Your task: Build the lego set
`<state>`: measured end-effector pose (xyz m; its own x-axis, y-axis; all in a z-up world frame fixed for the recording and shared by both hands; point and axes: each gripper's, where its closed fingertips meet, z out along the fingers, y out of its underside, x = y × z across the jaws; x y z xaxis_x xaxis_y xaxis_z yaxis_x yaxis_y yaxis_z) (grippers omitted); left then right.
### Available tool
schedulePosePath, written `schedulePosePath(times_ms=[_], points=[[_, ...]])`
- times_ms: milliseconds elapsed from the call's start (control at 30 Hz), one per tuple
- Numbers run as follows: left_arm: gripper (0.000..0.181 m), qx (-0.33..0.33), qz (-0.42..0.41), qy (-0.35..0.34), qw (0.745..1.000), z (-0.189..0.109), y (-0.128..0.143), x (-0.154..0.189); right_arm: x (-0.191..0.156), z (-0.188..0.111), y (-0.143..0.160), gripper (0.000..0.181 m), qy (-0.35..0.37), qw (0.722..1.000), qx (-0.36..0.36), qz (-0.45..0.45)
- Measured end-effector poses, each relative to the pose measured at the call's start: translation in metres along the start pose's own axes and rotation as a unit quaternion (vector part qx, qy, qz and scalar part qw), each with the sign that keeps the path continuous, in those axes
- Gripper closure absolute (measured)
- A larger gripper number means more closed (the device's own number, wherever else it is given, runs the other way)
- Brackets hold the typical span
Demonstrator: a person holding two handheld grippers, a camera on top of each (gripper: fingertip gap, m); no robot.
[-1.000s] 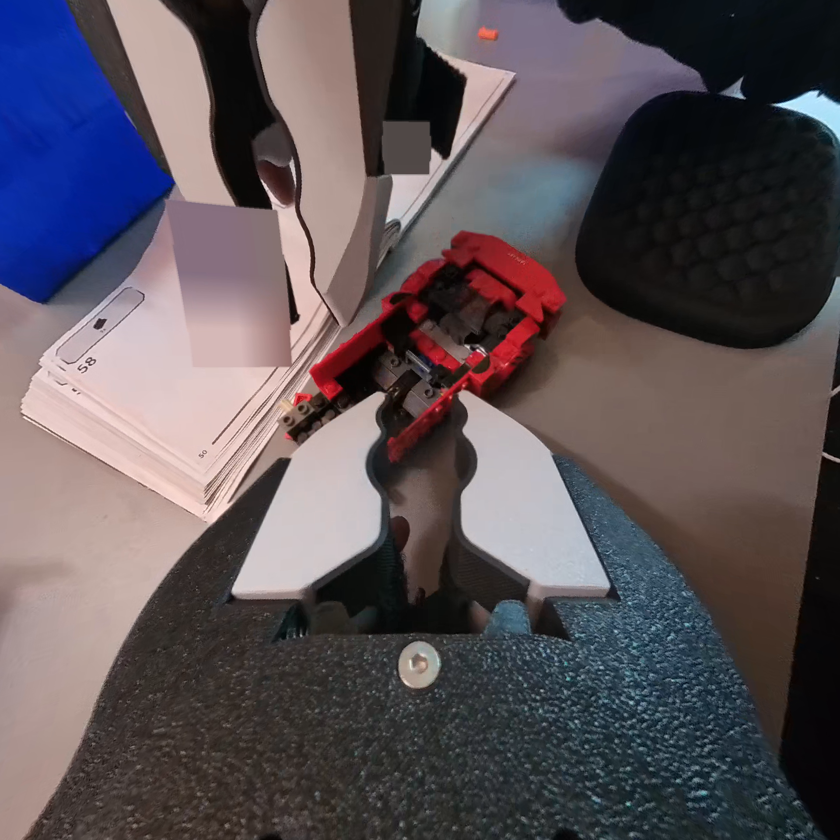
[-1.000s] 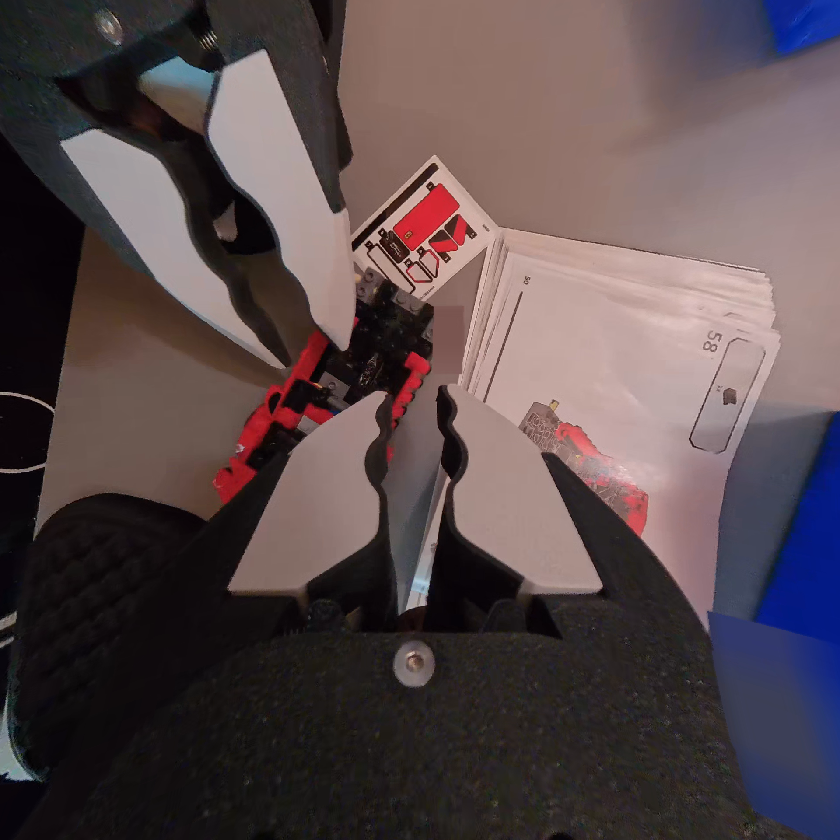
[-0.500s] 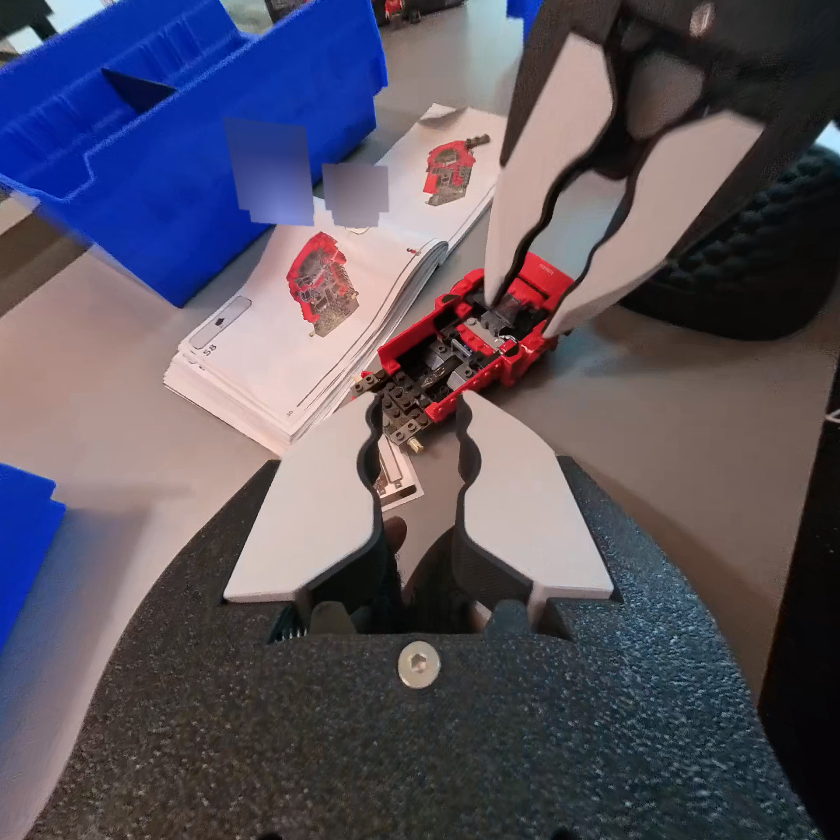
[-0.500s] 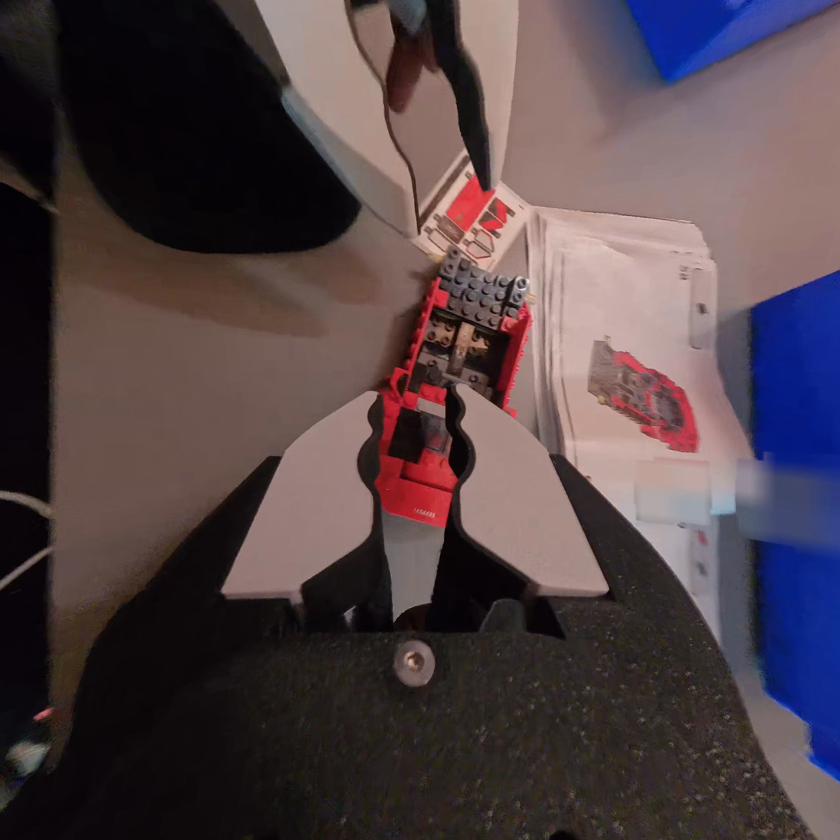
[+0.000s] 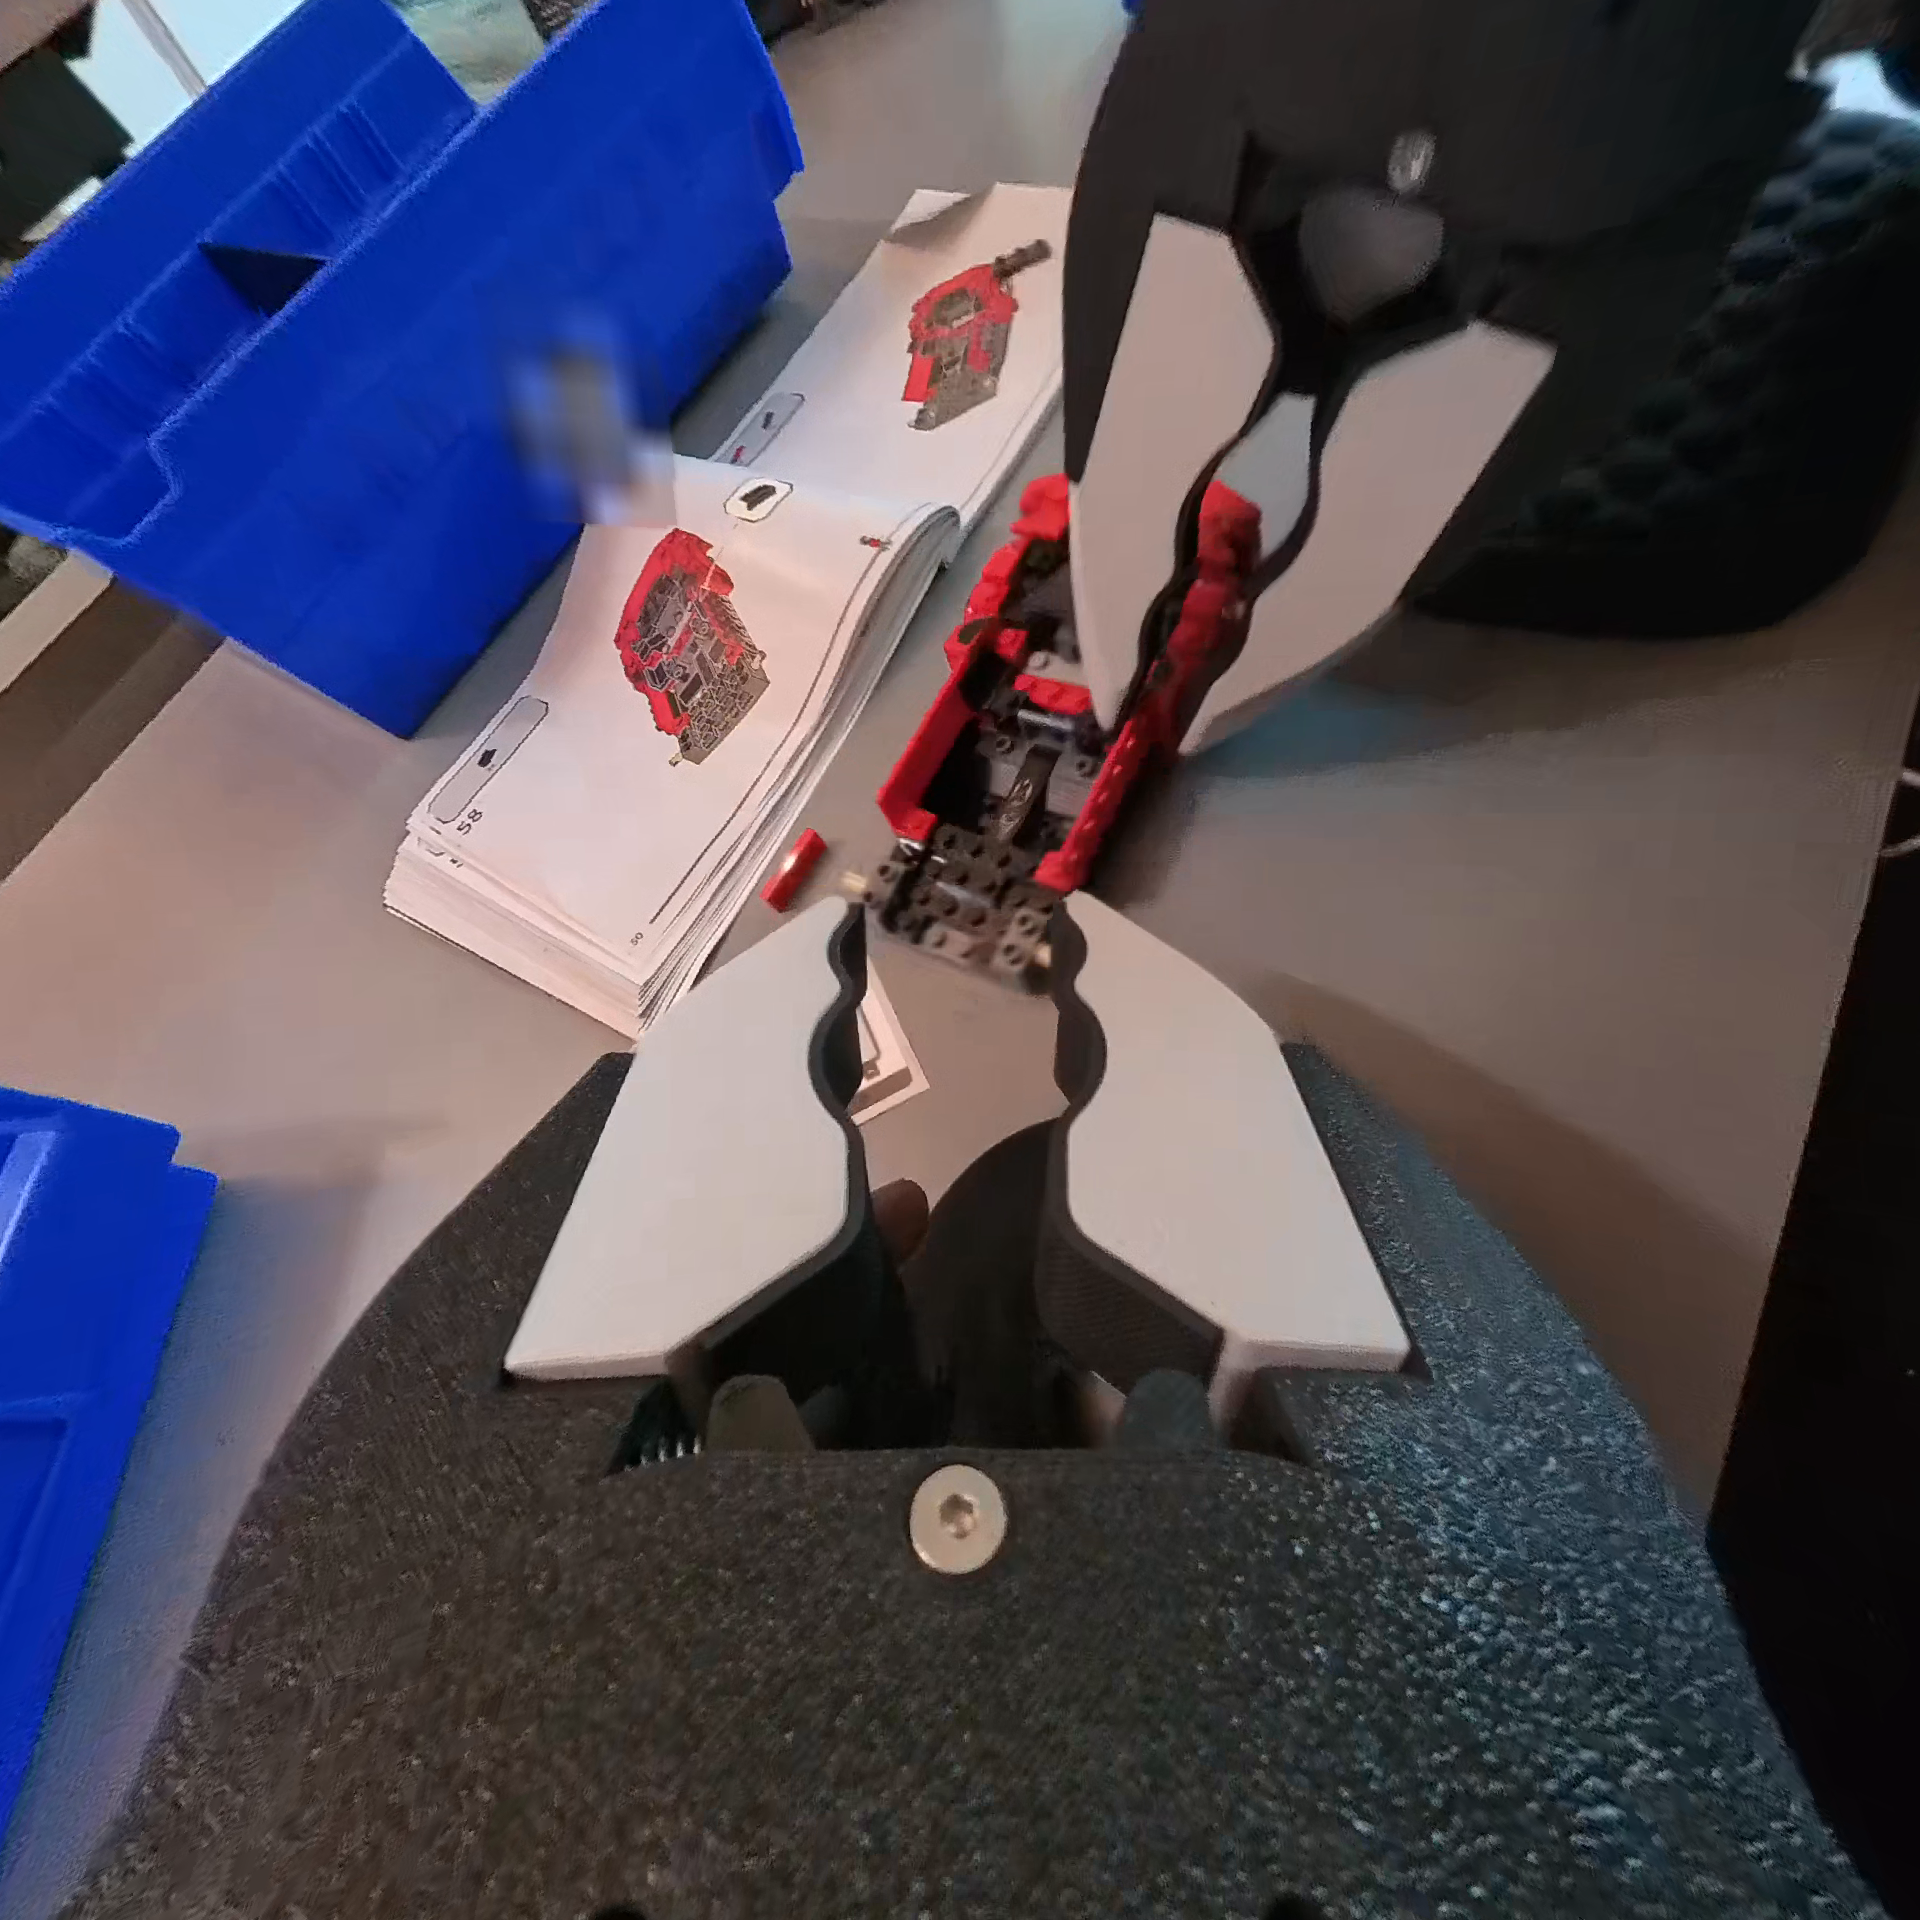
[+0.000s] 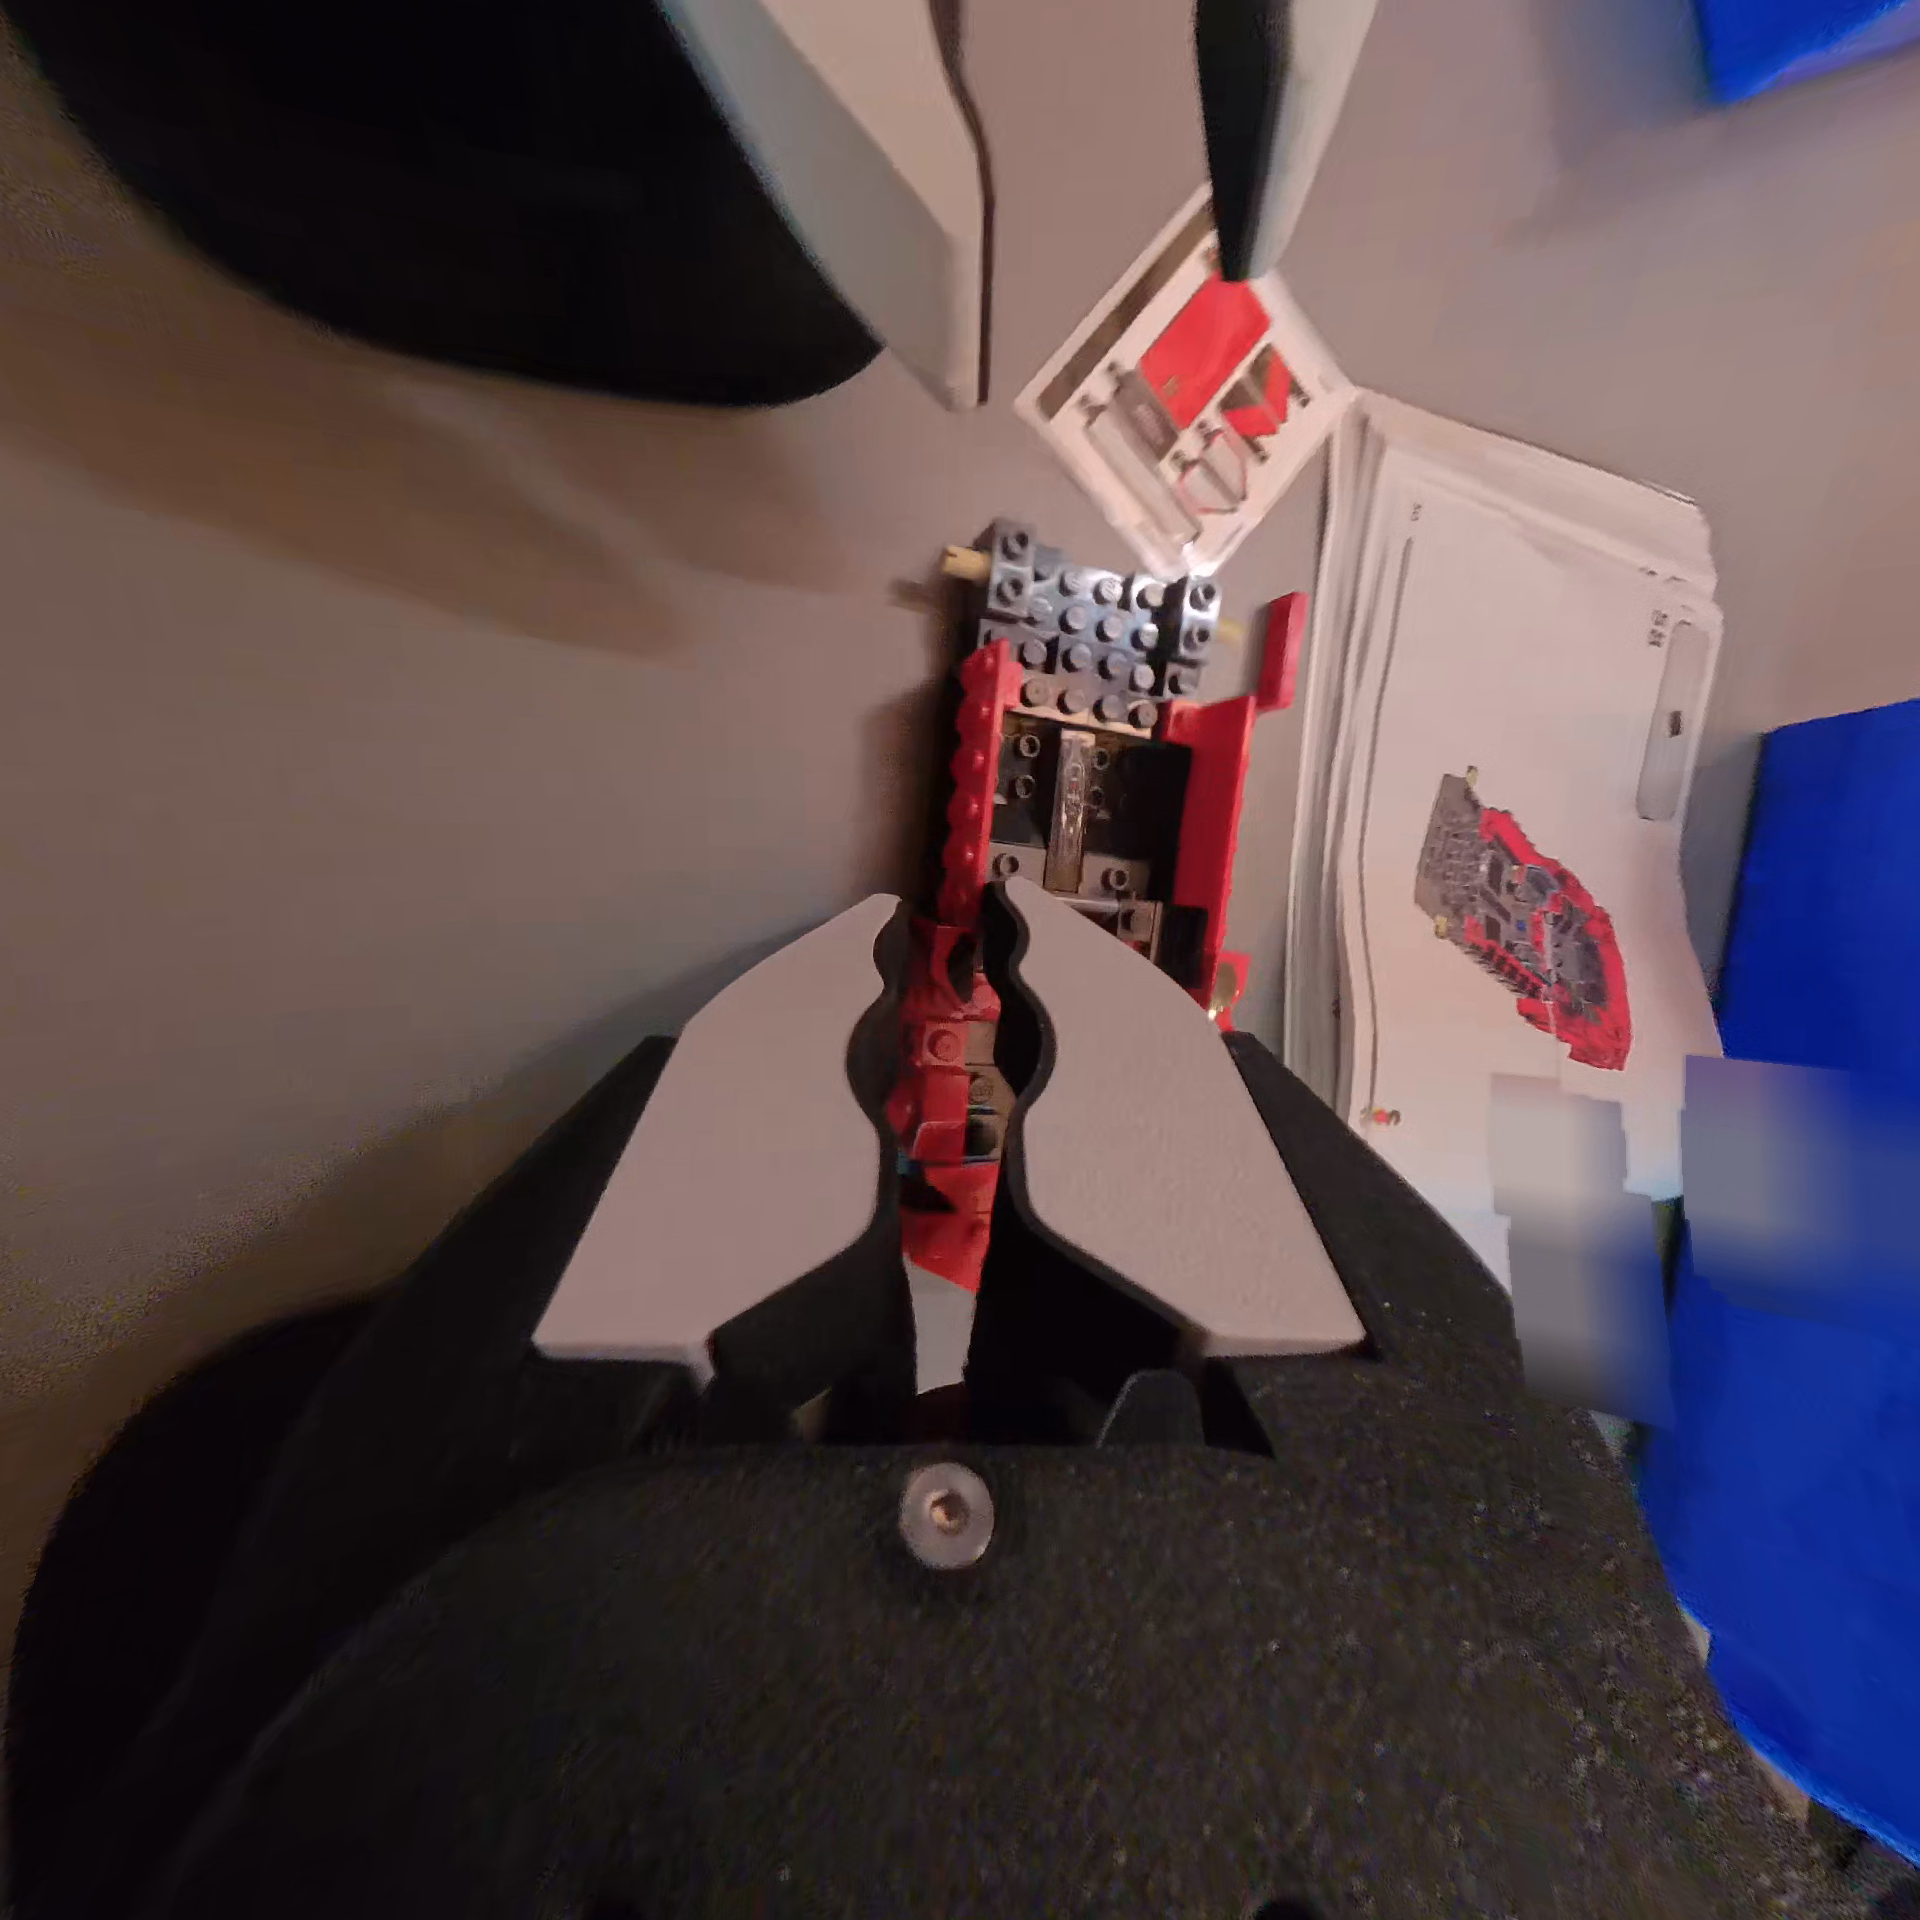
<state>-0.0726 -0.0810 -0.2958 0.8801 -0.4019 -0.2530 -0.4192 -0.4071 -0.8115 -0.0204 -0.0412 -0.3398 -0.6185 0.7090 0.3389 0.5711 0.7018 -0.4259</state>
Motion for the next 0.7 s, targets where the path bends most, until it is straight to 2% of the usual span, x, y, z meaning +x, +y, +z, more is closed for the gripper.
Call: schedulePosePath(times_ms=[133,267,333,400,467,700], points=[[0.142,-0.008,0.031,0.02,0.999,0.007,0.001,0.012,-0.011,-0.016,0.021,0.169,-0.04,0.997,0.013,-0.057],[0.129,-0.007,0.025,0.05,0.998,0.017,-0.004,0.027,-0.012,-0.036,0.028,0.161,-0.071,0.995,0.067,-0.036],[0.121,-0.009,0.019,0.062,0.998,0.023,-0.006,0.033,-0.007,-0.048,0.029,0.138,-0.082,0.992,0.099,0.0],[0.111,-0.015,0.008,0.073,0.997,0.028,-0.008,0.039,0.0,-0.054,0.039,0.11,-0.099,0.989,0.102,0.035],[0.104,-0.017,-0.005,0.086,0.996,0.033,-0.011,0.045,0.005,-0.054,0.052,0.096,-0.11,0.988,0.098,0.043],[0.102,-0.05,-0.012,0.106,0.993,0.047,-0.007,0.057,0.019,-0.03,0.069,0.093,-0.138,0.984,0.116,0.013]])
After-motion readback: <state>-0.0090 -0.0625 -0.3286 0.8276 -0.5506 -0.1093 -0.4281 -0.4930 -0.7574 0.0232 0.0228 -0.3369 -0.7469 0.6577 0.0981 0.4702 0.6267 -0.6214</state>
